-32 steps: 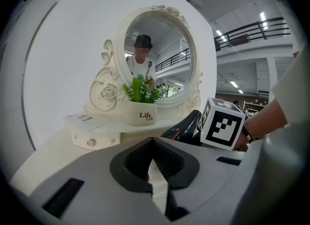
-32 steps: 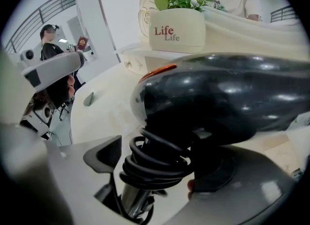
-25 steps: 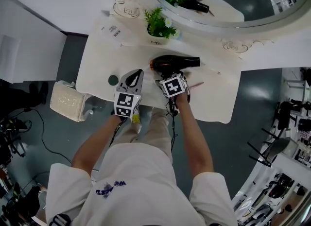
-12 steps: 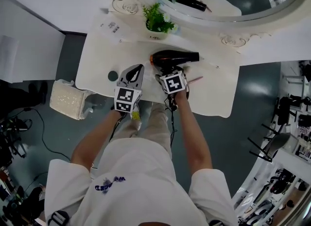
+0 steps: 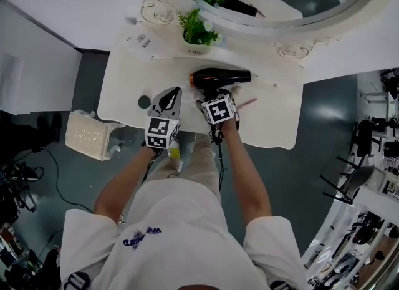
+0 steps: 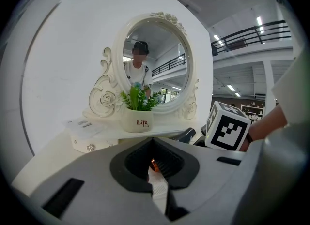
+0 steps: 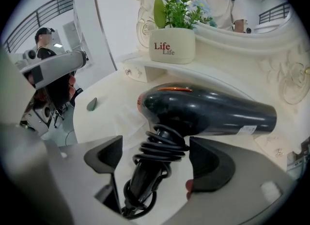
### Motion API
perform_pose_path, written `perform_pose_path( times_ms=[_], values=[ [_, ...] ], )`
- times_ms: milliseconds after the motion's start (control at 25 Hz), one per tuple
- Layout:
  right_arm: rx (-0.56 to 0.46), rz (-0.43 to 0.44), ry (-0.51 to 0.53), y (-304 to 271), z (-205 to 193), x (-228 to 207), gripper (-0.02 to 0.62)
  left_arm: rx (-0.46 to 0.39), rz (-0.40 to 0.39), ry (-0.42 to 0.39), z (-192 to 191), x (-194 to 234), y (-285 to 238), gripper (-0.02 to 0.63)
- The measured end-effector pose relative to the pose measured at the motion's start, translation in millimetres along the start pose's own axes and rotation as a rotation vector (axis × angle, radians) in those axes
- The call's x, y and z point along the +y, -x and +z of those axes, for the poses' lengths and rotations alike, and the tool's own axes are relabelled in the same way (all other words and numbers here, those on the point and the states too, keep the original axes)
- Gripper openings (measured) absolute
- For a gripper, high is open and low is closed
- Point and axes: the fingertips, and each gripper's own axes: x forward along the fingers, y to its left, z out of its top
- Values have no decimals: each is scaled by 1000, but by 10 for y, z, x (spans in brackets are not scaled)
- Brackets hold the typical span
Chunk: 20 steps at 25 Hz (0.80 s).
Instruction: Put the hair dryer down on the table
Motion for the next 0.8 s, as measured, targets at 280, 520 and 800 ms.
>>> perform_pose_path(
  times_ms=[280,520,800],
  values=[
    [-44,-22,-66,183,-91,-29,443,-29,24,1,122,-56,229,9],
    [-95,-59,-104,275,-100,-35,440,-31,33,-5,136,-42,291,9],
    [-209,-47,-168,633,57,134,433,-56,35,-19,279,-59,398,9]
  ],
)
